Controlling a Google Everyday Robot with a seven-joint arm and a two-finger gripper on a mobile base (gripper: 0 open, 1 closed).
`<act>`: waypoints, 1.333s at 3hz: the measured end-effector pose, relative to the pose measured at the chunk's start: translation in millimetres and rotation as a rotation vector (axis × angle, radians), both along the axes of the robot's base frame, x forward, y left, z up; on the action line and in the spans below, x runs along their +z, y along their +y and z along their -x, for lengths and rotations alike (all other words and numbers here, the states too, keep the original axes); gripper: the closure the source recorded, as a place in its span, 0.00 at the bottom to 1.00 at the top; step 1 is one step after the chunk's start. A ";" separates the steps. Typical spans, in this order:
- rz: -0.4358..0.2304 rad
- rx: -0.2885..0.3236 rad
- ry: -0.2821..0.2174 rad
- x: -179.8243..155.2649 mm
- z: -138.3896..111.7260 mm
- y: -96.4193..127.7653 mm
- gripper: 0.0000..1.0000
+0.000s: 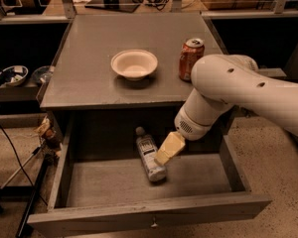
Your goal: Pick blue plastic bottle from top drawer and place on counter
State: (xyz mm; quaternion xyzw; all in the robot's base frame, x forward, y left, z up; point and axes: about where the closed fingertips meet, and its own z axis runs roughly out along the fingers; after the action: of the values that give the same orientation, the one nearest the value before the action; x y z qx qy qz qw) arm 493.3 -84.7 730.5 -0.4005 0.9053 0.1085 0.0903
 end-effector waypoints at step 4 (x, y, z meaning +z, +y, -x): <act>-0.044 -0.090 0.030 -2.5 -13.6 20.2 0.00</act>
Offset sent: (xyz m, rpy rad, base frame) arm 0.0298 0.0325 0.0104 0.0329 0.0133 -0.1856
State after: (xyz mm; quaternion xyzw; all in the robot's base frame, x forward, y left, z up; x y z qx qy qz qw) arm 506.8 -64.5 728.1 -0.3557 0.9210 0.1303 0.0904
